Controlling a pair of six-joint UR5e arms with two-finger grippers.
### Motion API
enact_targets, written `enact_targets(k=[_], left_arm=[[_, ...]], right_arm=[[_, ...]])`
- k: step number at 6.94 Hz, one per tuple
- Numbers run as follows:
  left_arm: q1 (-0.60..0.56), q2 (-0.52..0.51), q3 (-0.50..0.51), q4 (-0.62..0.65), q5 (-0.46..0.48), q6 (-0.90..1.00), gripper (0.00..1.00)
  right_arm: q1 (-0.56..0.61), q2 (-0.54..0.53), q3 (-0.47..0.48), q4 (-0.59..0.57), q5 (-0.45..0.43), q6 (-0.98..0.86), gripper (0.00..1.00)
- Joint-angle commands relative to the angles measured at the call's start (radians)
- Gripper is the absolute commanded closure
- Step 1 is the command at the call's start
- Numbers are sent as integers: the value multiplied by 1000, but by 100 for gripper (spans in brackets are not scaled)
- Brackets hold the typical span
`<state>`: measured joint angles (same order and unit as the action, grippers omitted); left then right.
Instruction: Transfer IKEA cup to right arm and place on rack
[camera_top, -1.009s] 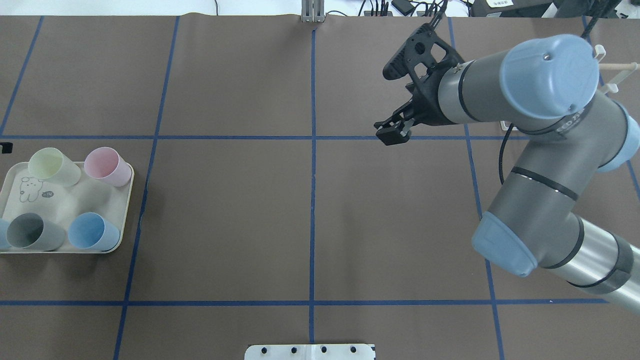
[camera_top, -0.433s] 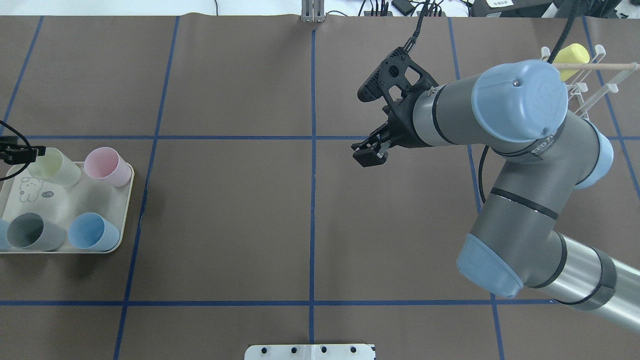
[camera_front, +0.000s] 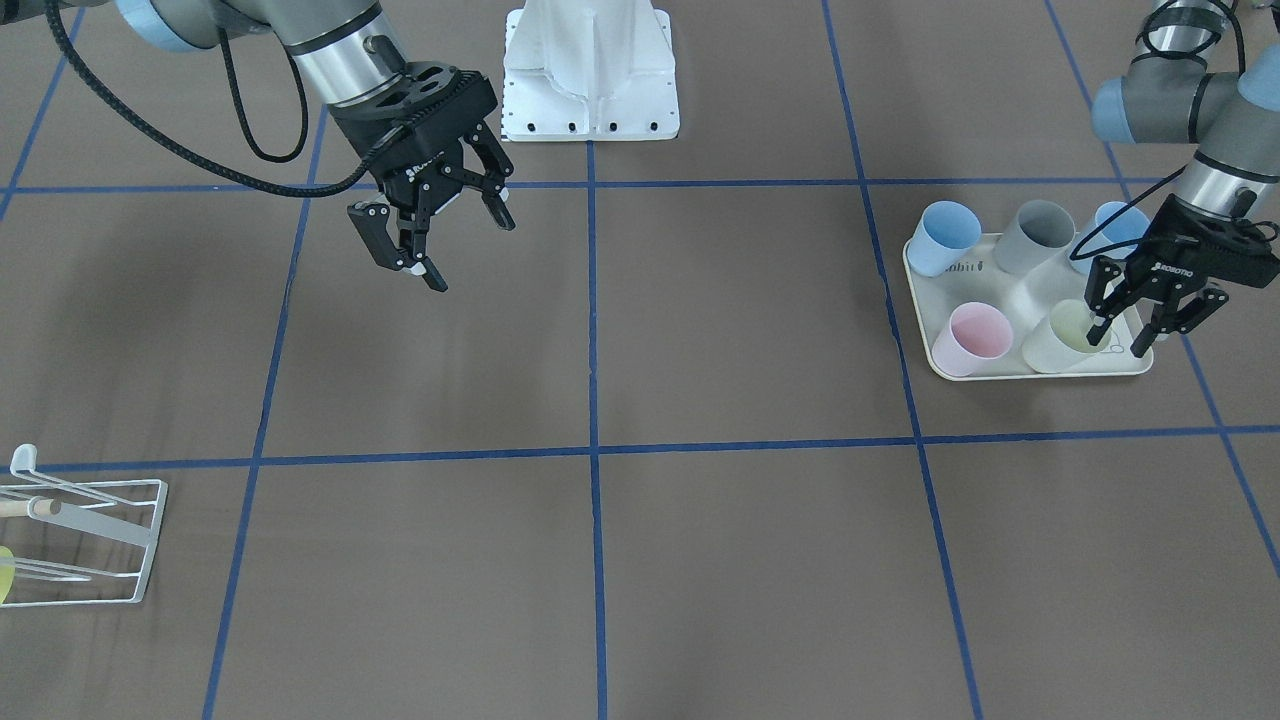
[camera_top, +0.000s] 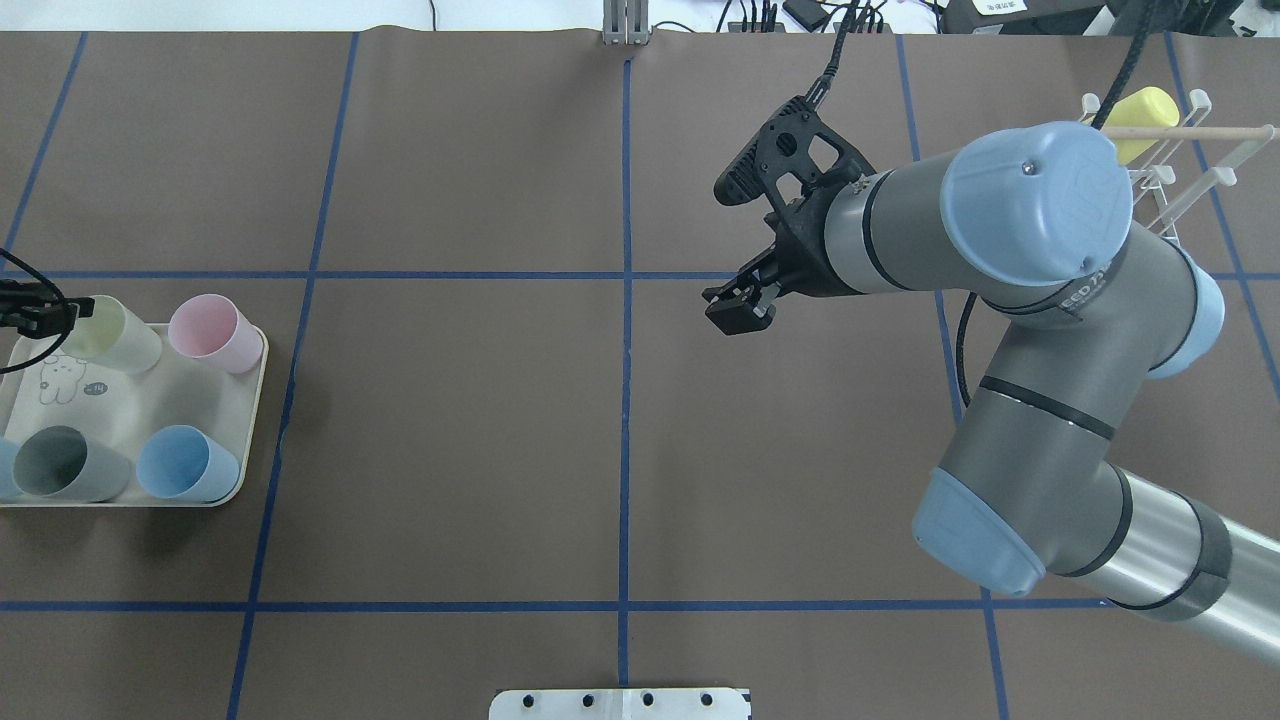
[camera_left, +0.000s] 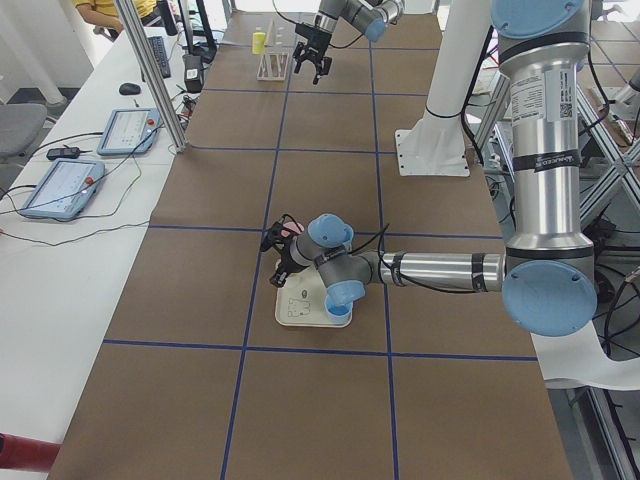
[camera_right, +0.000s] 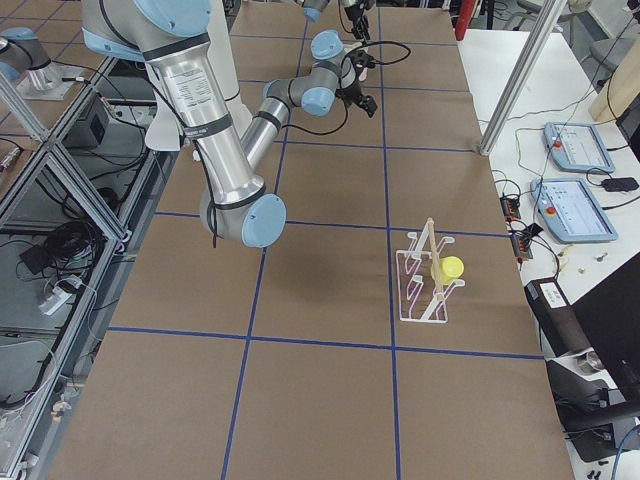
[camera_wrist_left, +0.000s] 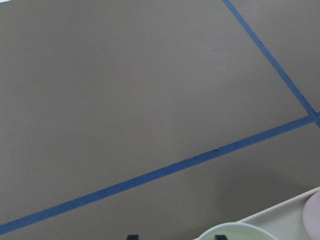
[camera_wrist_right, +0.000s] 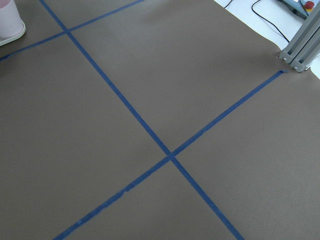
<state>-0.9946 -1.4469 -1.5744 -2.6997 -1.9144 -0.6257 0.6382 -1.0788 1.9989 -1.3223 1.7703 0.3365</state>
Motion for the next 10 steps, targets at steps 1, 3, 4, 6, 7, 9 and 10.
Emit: enact_targets(k=[1,3,4,6,7,9,10], left_arm=[[11,3,4,-12,-3,0,58],[20,3,5,-12,-6,0,73],[21,3,7,-12,-6,0,84],[19,11,1,-18,-6,0,100],[13,13,-13,-22,-11,1,100],[-59,34,-86,-8,-94,12,100],[-144,37,-132,-5,-180,14,100]], right_arm=[[0,-1,-2,0,0,-1,1],[-2,-1,-2,0,-2,-1,1],[-2,-3,-2,0,-2,-1,1],[-3,-1,-3,0,-3,-5,1],[-8,-1,-5,0,-6,-8,1],[-31,-1,-5,2,-9,-8,1],[-44,0,-5,2,-9,-7,1]])
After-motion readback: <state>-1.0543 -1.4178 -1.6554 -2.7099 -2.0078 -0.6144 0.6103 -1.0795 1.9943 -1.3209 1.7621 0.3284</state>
